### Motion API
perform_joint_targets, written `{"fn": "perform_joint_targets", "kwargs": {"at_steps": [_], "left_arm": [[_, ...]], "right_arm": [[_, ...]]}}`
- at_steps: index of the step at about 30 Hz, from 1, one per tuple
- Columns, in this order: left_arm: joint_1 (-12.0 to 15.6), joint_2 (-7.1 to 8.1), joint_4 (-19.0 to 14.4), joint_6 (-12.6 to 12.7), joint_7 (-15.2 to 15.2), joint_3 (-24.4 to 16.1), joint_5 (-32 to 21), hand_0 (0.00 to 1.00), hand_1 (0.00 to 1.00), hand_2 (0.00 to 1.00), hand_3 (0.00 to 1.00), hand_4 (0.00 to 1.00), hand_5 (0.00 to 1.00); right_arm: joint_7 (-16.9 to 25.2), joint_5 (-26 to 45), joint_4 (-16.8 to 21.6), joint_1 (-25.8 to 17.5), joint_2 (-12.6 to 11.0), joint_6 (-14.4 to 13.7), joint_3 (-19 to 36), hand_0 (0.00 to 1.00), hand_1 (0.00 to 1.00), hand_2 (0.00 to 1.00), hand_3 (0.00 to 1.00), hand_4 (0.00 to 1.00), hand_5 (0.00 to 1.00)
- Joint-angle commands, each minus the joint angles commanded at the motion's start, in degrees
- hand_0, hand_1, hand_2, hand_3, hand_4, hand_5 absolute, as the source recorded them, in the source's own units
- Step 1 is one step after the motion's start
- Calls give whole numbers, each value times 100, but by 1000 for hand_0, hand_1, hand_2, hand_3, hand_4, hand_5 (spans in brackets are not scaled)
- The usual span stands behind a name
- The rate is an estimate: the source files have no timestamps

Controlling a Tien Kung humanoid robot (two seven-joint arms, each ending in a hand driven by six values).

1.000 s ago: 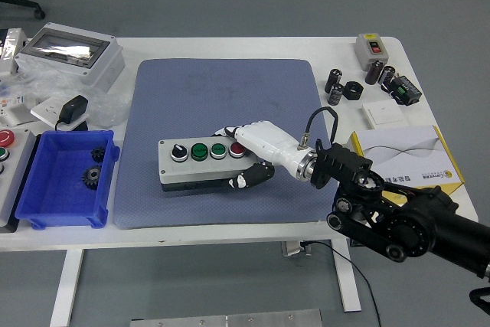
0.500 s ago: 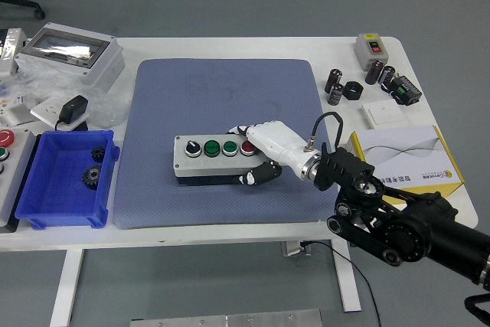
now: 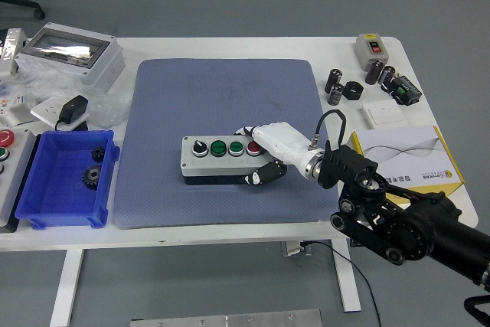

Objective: Pick up the button,place it on the desk,press the button,press the button

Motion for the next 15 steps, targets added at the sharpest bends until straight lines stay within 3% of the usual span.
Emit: {"fn": "perform_joint_targets", "kwargs": {"at_steps": [3,4,9,10,15], "left_arm": [[0,0,0,-14,-3,0,-3,546,471,461,550,2,2],[1,0,0,-18,-4,0,-5,537,468,459,558,2,2],[4,4,-1,-47,-19,-4,-17,537,468,459,558,2,2],[4,4,-2,-59,-26,-7,-18,531,466,458,565,2,2],[8,12,-21,-235,-157,-80,-46,531,466,458,565,2,2]], "right_arm": [[-12,4,4,-6,-5,-4,10,356,418,458,503,156,237],[-16,9,4,-7,-7,-2,11,721,656,650,671,372,297],[-45,13,5,-12,-12,23,23,721,656,650,671,372,297],[-52,8,10,-13,-14,30,28,787,726,736,721,490,306],[-71,-9,41,-20,-29,83,60,787,726,736,721,490,306]]}}
